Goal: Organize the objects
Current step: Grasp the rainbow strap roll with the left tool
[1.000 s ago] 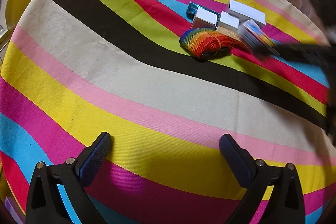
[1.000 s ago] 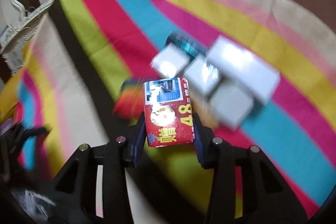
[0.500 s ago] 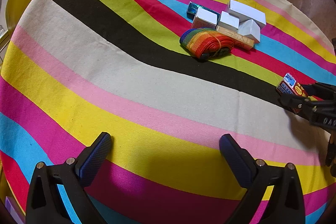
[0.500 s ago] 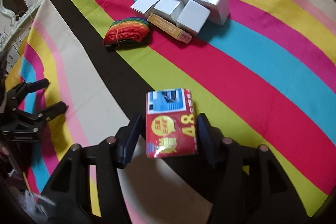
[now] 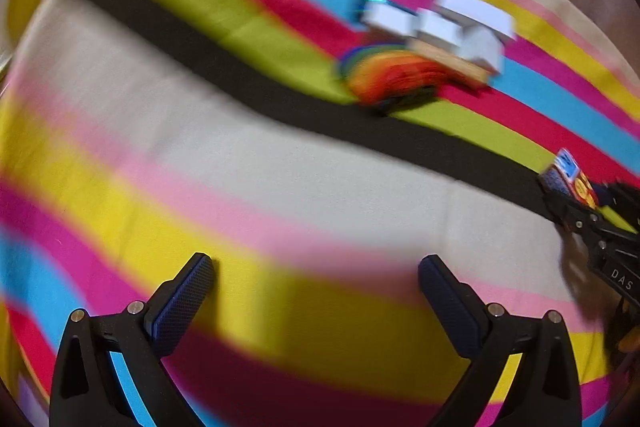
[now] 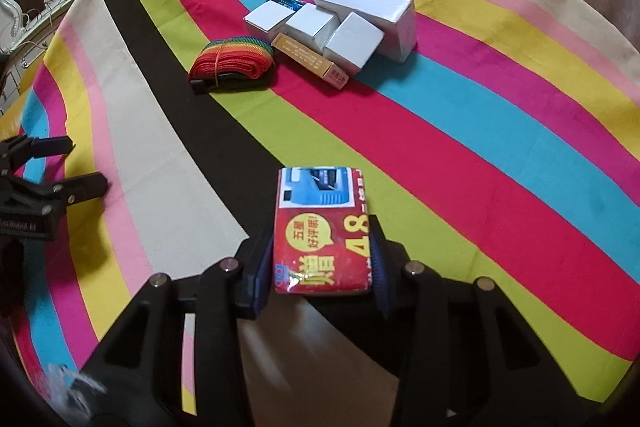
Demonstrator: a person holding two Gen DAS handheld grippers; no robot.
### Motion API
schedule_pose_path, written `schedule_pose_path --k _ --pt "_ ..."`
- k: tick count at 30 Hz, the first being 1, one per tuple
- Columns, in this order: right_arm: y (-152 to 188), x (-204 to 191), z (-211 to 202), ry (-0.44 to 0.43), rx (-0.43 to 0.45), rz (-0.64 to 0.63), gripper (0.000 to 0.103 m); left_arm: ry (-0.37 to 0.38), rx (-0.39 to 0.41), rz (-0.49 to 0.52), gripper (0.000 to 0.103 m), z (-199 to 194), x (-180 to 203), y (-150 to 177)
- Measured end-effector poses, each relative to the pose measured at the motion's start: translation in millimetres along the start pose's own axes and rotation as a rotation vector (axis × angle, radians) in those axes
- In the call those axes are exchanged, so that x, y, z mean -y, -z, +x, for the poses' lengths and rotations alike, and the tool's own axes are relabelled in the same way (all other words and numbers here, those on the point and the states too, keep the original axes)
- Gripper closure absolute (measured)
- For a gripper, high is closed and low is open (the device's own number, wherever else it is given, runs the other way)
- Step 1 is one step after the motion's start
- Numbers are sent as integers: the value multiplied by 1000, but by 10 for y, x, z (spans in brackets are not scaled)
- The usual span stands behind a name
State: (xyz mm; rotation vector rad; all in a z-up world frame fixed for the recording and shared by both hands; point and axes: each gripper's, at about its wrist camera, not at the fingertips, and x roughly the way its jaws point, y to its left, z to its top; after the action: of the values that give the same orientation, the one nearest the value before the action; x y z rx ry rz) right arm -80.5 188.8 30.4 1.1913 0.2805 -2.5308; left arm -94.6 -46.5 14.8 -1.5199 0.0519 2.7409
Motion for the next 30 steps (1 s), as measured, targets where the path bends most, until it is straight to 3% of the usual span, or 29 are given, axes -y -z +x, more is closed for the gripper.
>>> schedule_pose_path --k 2,6,8,11,12,14,17,20,24,27,28,30 --pt "3 12 9 1 0 2 58 -8 52 142 0 100 152 -241" --pt "8 37 21 10 0 8 58 121 86 369 0 296 309 -736" --pt "11 57 21 10 0 14 58 103 108 491 0 373 391 -942" --pt "13 97 29 19 -1 30 58 141 32 572 5 560 464 -1094" --pt "10 121 36 20 -2 41 58 170 13 564 7 611 457 -1106" --pt "9 148 37 24 -2 56 58 205 7 486 36 607 389 -1128" --pt "8 135 32 29 -2 53 57 187 30 398 47 437 334 -934" --pt "3 137 29 28 -2 53 57 121 27 310 47 127 356 -430" --pt "2 147 37 26 -2 52 57 121 58 205 46 -211 318 87" --pt "6 148 43 28 -2 51 57 110 81 191 37 -256 338 151" --pt "8 147 45 28 -2 51 57 70 90 203 29 -222 363 130" --pt "11 150 49 28 -2 51 57 45 107 199 25 -159 524 44"
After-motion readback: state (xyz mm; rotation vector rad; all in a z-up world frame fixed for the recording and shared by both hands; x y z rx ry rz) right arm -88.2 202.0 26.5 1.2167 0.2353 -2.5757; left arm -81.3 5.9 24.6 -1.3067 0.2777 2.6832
